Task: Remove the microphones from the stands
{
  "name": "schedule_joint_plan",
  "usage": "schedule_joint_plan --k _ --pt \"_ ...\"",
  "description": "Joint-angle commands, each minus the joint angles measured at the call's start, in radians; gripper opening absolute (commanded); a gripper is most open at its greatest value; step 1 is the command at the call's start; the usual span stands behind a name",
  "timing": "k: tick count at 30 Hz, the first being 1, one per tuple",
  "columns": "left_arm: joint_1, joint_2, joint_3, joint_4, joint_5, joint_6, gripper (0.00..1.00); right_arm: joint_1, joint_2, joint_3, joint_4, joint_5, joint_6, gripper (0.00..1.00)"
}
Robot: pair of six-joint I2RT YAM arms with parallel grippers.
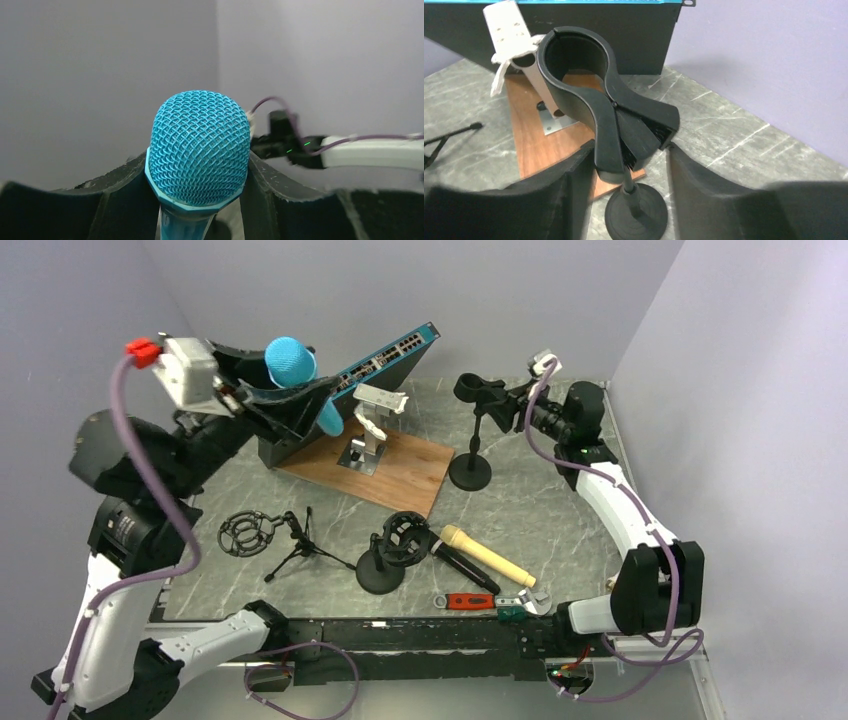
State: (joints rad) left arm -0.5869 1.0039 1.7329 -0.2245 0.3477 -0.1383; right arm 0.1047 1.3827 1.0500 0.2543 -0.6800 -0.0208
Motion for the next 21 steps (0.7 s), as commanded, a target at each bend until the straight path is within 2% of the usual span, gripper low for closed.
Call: schedule_joint_plan --k 1,2,3,4,9,14,16,21 --pt "0.000 -0.065 -0.106 -0.198 -0.336 0.182 0.00 0.100 -0.042 0.005 -0.063 0.321 -0.064 0.74" --pt "-0.001 -0.090 -0.136 -0.205 -0.396 0.197 0.00 0.121 -0.040 0.021 -0.090 0.357 -0.060 0.91" --pt "-0.001 -0.113 -0.167 -0.207 -0.445 0.213 0.00 0.129 -0.040 0.037 -0.115 0.390 -0.048 0.98" --pt "0.001 -0.135 -0.202 -0.200 -0.470 0.224 0.00 0.133 -0.042 0.046 -0.134 0.412 -0.027 1.00" --pt "0.000 -0.211 -0.315 -0.166 -0.485 0.253 0.00 0.133 -0.083 0.081 -0.232 0.494 0.084 1.00" --pt "0.001 -0.232 -0.327 -0.186 -0.489 0.269 0.00 0.134 -0.124 0.150 -0.351 0.374 0.159 1.00" --pt "0.000 -0.246 -0.332 -0.187 -0.487 0.262 0.00 0.135 -0.140 0.170 -0.373 0.370 0.191 1.00" --pt "0.000 -0.278 -0.340 -0.198 -0.437 0.203 0.00 0.136 -0.170 0.229 -0.409 0.493 0.257 1.00"
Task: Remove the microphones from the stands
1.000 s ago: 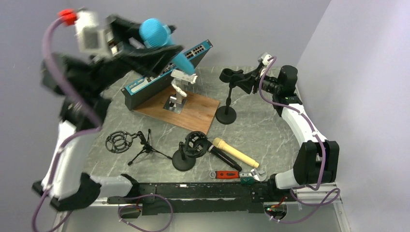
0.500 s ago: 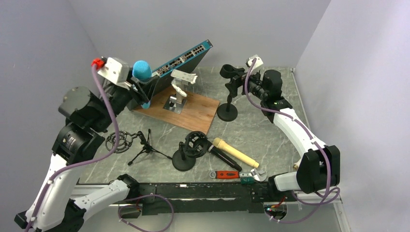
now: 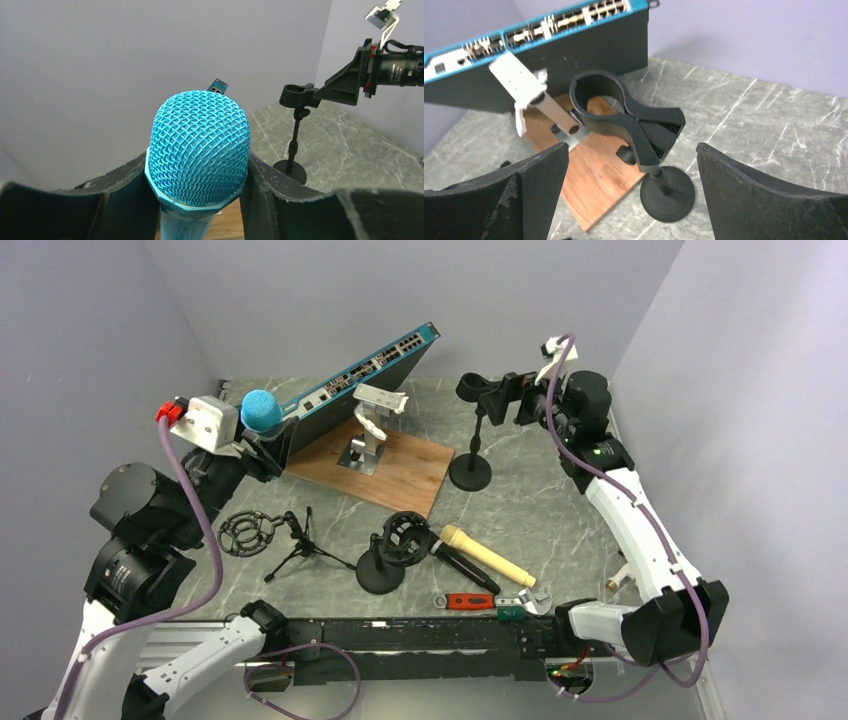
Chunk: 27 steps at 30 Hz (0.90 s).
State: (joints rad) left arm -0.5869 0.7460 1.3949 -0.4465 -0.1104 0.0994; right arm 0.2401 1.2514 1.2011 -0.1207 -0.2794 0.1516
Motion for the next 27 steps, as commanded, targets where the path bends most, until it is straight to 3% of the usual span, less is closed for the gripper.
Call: schedule_joint_plan --k 1,9,14,19,27 --pt "0.000 -0.024 -0.004 0.020 0.031 -0.048 0.00 0.000 -0.036 0.096 -0.040 0.134 0.097 1.00" --pt "0.000 -0.034 -0.026 0.020 0.071 -0.130 0.00 0.055 0.096 0.284 -0.068 0.434 0.084 1.00" --pt "0.000 -0.012 -0.008 -0.005 0.062 -0.138 0.00 0.090 0.160 0.286 -0.011 0.532 0.071 1.00" --pt "0.001 -0.001 -0.003 -0.013 0.062 -0.145 0.00 0.122 0.209 0.182 0.047 0.598 0.062 1.00" --pt "0.000 0.011 -0.017 -0.020 0.068 -0.160 0.00 0.126 0.234 -0.144 0.229 0.684 0.085 1.00"
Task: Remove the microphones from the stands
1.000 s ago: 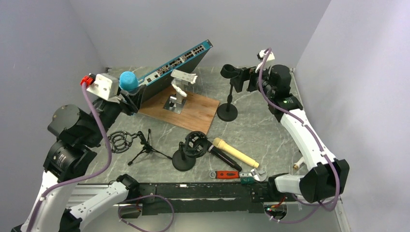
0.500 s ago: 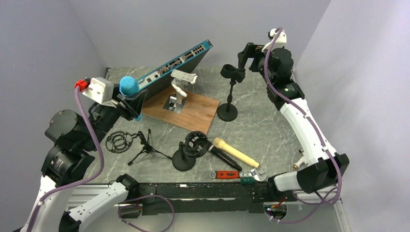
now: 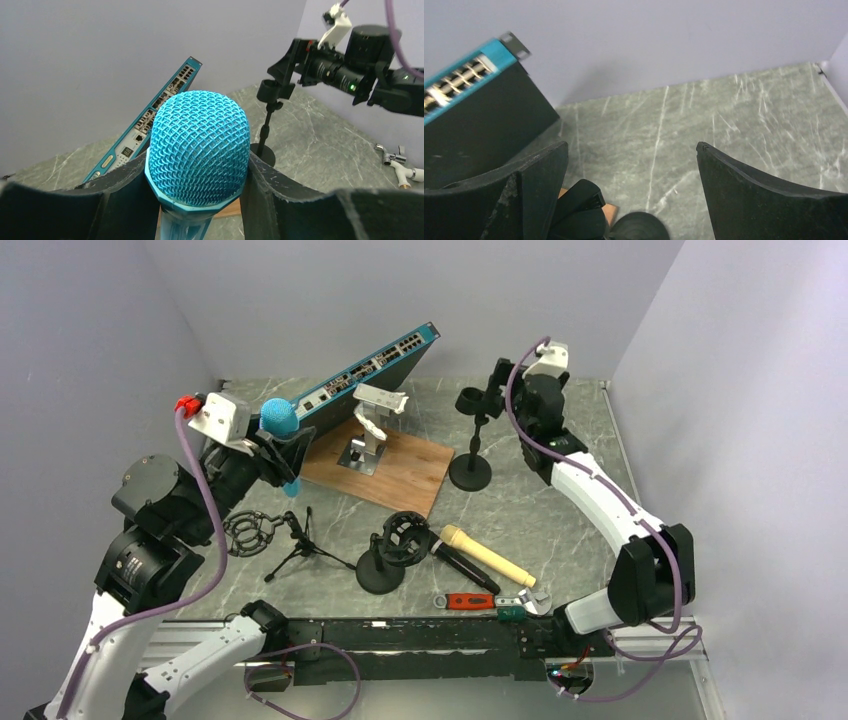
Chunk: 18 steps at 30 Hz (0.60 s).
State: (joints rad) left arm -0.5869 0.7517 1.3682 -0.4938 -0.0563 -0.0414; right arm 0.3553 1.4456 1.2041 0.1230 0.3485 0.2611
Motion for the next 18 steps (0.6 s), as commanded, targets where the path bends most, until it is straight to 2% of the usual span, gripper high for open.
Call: schedule_joint_plan --k 1,9,13,18 --pt "0.000 0.009 0.009 0.025 0.016 -0.020 0.00 0.009 0.045 -0.172 -0.003 0.061 -0.028 1.00" --pt "0.001 0.033 0.017 0.026 0.035 -0.033 0.00 0.009 0.057 -0.157 0.011 0.063 -0.063 1.00" --pt "0.001 0.048 0.024 0.036 0.047 -0.051 0.00 0.009 0.072 -0.012 -0.105 0.032 -0.103 1.00" --pt "0.001 0.077 0.021 0.086 0.125 -0.121 0.00 0.010 0.060 0.184 -0.266 0.007 -0.132 1.00"
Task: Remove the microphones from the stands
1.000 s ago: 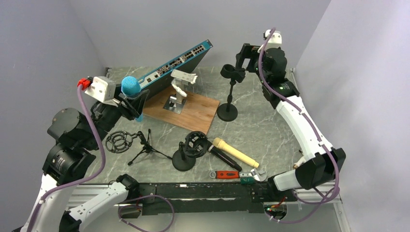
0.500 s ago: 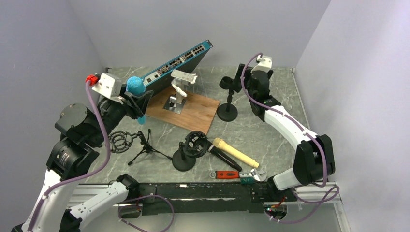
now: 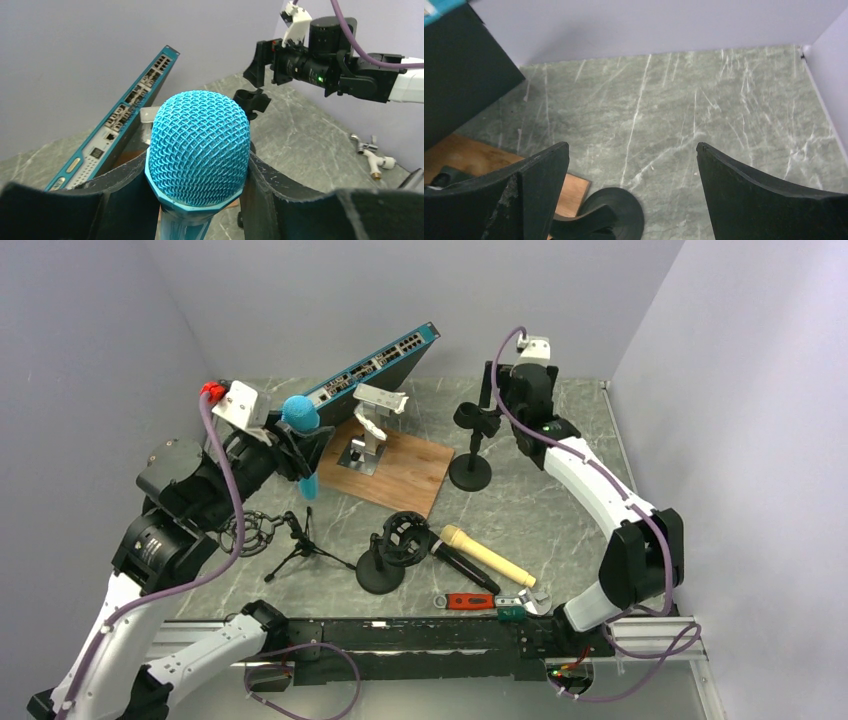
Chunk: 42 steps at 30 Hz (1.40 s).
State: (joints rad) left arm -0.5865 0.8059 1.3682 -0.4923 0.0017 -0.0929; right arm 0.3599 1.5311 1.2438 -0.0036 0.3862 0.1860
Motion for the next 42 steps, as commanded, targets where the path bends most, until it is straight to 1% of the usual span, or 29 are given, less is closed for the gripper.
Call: schedule_joint_plan --k 1,3,5,7,10,11,12,14,16,20,22,26,29,32,37,40,42 --pt "0.000 0.033 0.021 0.098 0.075 -0.085 0.00 0.004 -0.030 0.176 -0.169 -0.042 -0.060 1.00" --pt "0.000 0.053 0.025 0.120 0.064 -0.115 0.00 0.005 -0.044 0.223 -0.218 -0.080 -0.055 1.00" --pt "0.002 0.069 0.025 0.141 0.019 -0.166 0.00 0.006 -0.074 0.248 -0.249 -0.185 -0.051 1.00" --pt "0.003 0.081 0.015 0.167 -0.027 -0.235 0.00 0.008 -0.120 0.232 -0.228 -0.418 -0.054 1.00" --pt "0.016 0.086 -0.018 0.226 -0.072 -0.352 0.00 0.039 -0.189 0.163 -0.093 -0.796 -0.013 1.00" --pt "0.023 0.088 -0.031 0.248 -0.073 -0.386 0.00 0.068 -0.208 0.137 -0.043 -0.887 0.002 1.00" --pt "0.029 0.091 -0.040 0.268 -0.071 -0.419 0.00 0.101 -0.224 0.109 0.012 -0.940 0.018 1.00" --pt "0.042 0.101 -0.051 0.298 -0.055 -0.471 0.00 0.191 -0.247 0.050 0.125 -0.995 0.061 1.00" --pt "0.054 0.113 -0.054 0.324 -0.026 -0.515 0.00 0.249 -0.243 0.036 0.189 -1.025 0.096 1.00" --pt "0.086 0.130 -0.067 0.373 0.088 -0.594 0.00 0.318 -0.201 0.073 0.175 -1.068 0.103 1.00" --pt "0.103 0.128 -0.082 0.401 0.148 -0.626 0.00 0.344 -0.191 0.087 0.160 -1.063 0.101 0.99" --pt "0.111 0.135 -0.129 0.482 0.253 -0.687 0.00 0.376 -0.189 0.059 0.237 -1.053 0.143 0.96" --pt "0.112 0.162 -0.138 0.537 0.324 -0.708 0.00 0.392 -0.179 0.051 0.273 -1.017 0.175 0.88" --pt "0.116 0.198 -0.128 0.531 0.380 -0.714 0.00 0.400 -0.162 0.071 0.264 -0.982 0.195 0.81" --pt "0.124 0.216 -0.155 0.612 0.452 -0.760 0.00 0.405 -0.129 0.111 0.220 -1.001 0.182 0.60" --pt "0.124 0.213 -0.159 0.621 0.468 -0.758 0.00 0.404 -0.125 0.126 0.181 -1.015 0.150 0.42" --pt "0.124 0.207 -0.161 0.613 0.466 -0.751 0.00 0.405 -0.136 0.120 0.173 -1.007 0.139 0.23"
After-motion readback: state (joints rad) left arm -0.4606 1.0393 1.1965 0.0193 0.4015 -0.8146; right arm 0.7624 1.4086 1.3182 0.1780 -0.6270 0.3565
